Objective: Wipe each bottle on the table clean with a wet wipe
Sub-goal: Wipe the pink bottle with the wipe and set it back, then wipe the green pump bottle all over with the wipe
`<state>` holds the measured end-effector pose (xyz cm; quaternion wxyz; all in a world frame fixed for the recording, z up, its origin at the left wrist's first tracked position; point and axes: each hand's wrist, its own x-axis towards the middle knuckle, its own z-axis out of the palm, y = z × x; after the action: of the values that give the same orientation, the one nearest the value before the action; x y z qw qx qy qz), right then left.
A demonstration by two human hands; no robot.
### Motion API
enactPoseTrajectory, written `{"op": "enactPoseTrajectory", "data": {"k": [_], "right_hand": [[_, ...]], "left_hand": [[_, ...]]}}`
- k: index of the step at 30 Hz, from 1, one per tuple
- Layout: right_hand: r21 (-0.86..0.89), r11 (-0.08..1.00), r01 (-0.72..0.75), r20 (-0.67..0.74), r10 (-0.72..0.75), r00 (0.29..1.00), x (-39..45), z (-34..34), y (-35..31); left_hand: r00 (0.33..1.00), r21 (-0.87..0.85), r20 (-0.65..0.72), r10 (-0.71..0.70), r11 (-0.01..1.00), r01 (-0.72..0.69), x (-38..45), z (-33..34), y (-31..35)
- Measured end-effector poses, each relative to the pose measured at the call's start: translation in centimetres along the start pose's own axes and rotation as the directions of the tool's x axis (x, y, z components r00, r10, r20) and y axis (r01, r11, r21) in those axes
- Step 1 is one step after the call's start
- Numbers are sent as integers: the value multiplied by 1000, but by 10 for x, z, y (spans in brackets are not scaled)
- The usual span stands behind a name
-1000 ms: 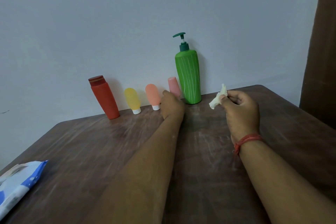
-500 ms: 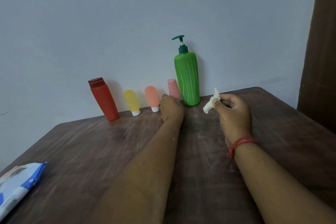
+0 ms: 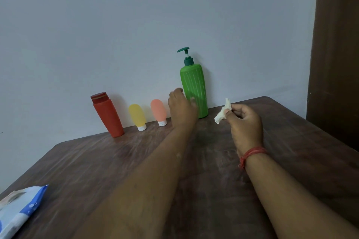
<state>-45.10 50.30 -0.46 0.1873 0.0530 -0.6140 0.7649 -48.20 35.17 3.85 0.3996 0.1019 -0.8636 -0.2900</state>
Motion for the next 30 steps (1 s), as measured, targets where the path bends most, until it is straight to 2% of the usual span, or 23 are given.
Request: {"op": "enactPoseTrajectory", "data": {"k": [5,8,13,16,19,24,27,30], "right_hand": [[34,999,11,-70,-8,998,4,-8,-6],[60,998,14,-74,-10,997,2,-7,-6],[94,995,-33,-94,42,995,5,-6,-3],[147,989,-36,-110,53,993,6,-6,-2],[174,985,-7,-112,27,993,6,-5,-1],[189,982,-7,-99,26,995,7,-3,1],[165,986,-5,-89,20,996,7,-4,0],[112,994,13,-62,-6,998,2,-7,-3]], "left_hand": [[996,-99,81,39,995,-31,29,-7,14],[990,-49,132,46,998,-40,53,-8,20],[974,-50,226,-12,998,24,81,-5,27],[977,-30,214,-2,1000,8,80,4,28],[980,-73,195,-36,996,51,77,9,27],[957,-121,289,-1,992,37,57,8,25],[954,-197,299,28,980,34,43,-4,22],[956,-308,292,-27,944,120,25,-32,8]]}}
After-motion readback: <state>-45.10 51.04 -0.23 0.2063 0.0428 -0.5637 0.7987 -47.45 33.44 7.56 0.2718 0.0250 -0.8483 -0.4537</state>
